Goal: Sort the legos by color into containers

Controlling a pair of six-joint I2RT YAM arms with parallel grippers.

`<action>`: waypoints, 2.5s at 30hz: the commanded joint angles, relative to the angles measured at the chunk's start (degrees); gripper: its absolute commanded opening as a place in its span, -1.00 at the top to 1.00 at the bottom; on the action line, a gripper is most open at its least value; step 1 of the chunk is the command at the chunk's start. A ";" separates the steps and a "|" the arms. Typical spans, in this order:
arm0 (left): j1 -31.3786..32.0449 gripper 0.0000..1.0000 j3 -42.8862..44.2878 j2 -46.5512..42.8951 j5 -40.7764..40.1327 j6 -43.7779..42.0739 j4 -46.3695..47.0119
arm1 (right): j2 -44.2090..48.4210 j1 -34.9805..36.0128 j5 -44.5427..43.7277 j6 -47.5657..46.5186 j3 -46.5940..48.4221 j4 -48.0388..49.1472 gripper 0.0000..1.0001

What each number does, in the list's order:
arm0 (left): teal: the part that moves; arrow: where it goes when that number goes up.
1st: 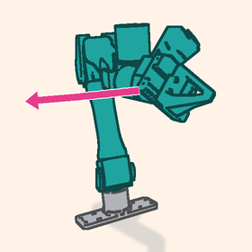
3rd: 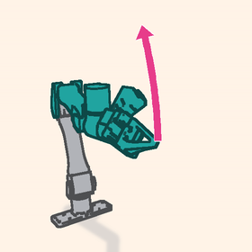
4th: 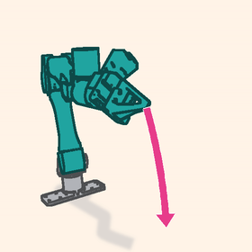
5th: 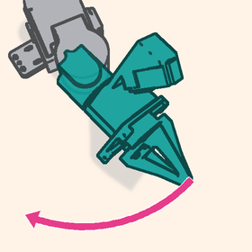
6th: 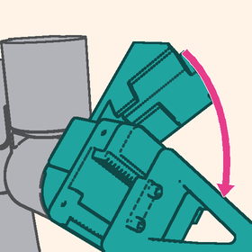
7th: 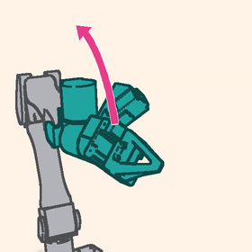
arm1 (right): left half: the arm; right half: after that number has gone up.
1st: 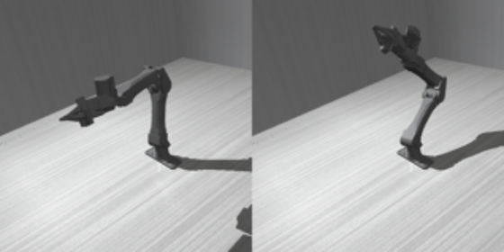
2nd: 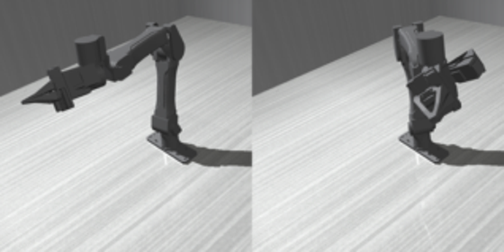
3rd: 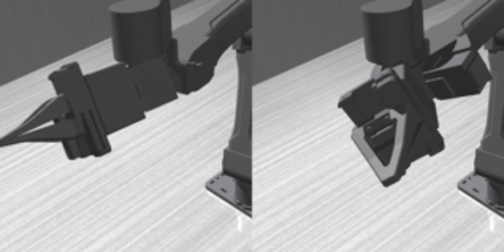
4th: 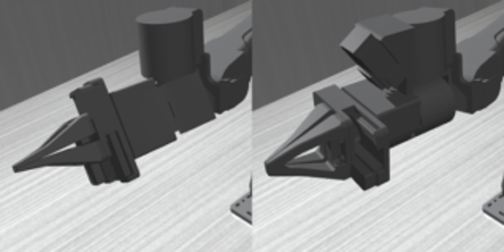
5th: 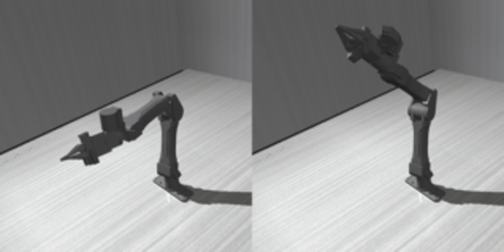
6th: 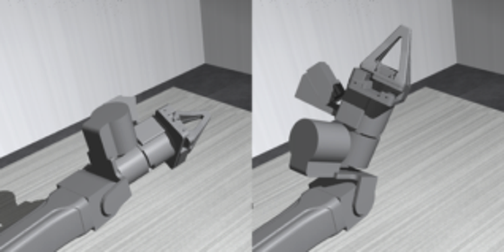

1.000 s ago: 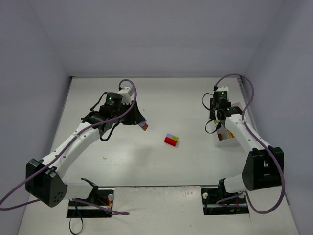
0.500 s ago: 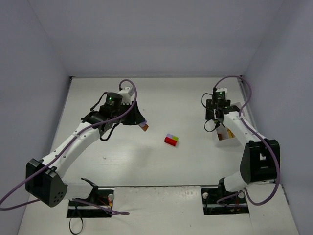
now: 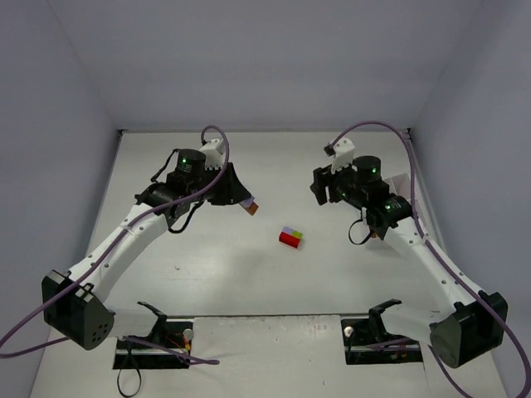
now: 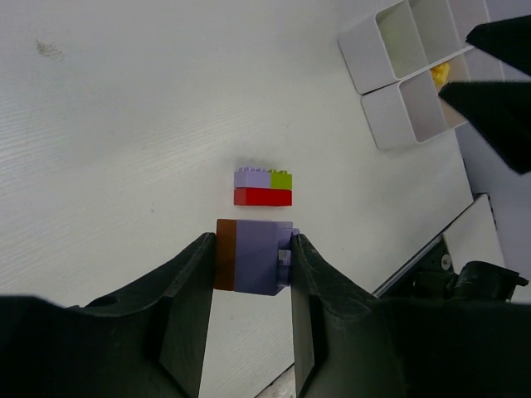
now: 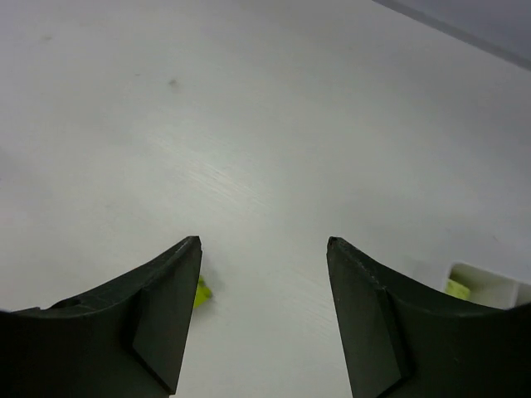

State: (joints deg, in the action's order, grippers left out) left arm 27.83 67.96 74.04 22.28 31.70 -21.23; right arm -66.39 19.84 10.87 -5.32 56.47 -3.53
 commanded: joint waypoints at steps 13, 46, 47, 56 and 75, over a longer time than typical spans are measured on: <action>-0.15 0.88 4.11 1.02 5.58 9.78 6.46 | -3.30 17.95 12.76 -2.33 6.72 9.59 -0.24; -0.06 0.89 2.53 0.58 8.30 13.21 10.16 | -10.43 21.82 11.19 -1.27 9.36 14.43 0.38; -0.06 0.89 2.44 0.40 8.30 13.03 9.99 | -10.43 21.82 11.10 -1.10 9.28 14.69 0.46; -0.24 0.18 2.17 -1.00 7.08 11.46 9.20 | -10.08 21.82 9.96 -0.66 7.87 15.04 1.00; -6.04 -0.13 -14.52 -15.95 1.26 9.23 28.77 | -12.53 18.13 -3.05 19.71 12.79 13.19 1.00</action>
State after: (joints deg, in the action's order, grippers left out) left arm 21.63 54.52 56.88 20.64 38.22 -3.20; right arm -79.07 38.28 10.83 7.35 65.10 5.61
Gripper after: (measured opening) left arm 0.572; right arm 0.330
